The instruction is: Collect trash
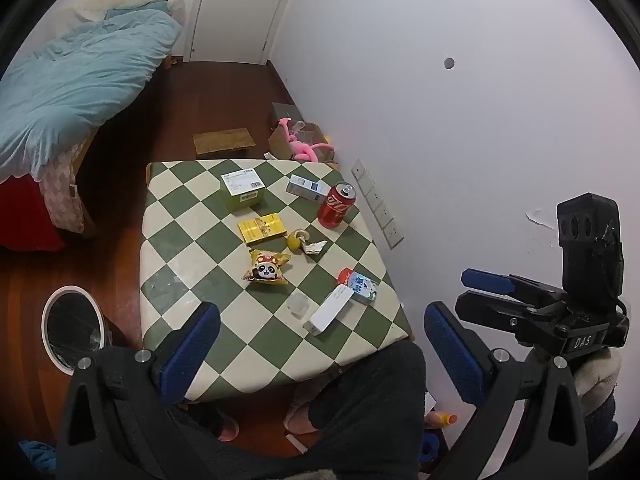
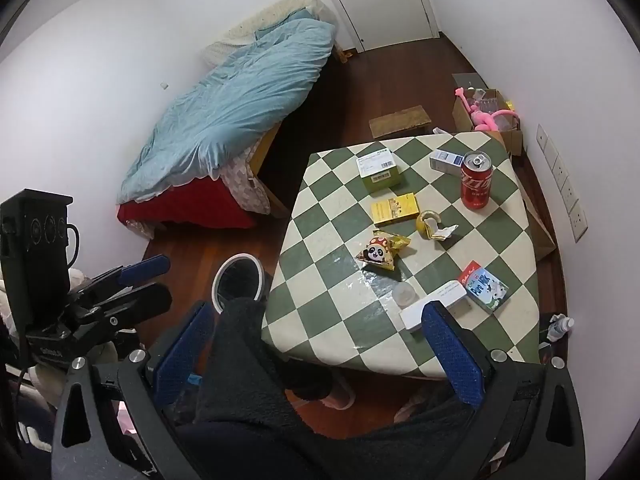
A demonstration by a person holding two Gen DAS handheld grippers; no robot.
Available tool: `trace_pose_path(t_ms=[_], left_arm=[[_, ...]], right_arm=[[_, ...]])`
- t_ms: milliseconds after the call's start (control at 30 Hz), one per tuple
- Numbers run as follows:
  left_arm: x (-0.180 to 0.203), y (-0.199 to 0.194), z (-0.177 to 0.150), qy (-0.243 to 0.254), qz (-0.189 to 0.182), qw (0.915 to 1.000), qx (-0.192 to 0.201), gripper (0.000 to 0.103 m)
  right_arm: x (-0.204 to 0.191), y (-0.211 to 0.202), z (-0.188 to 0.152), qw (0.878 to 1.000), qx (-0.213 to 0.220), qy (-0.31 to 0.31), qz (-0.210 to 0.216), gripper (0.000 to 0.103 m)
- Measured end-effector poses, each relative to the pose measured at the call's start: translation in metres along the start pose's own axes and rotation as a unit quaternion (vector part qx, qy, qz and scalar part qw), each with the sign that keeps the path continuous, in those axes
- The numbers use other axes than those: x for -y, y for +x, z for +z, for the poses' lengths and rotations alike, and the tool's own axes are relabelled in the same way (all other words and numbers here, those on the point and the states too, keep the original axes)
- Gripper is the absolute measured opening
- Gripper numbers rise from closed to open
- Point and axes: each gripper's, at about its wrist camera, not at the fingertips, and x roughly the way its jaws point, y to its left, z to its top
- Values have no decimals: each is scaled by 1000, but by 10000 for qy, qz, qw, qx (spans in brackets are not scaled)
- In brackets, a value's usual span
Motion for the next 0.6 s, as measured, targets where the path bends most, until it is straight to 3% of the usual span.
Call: trace_pose_path(t_ms=[600], left_arm=[[6, 0, 3, -45, -96, 9999, 56, 103]], right_arm=[[0, -1, 2, 10000, -4, -6, 40, 103]])
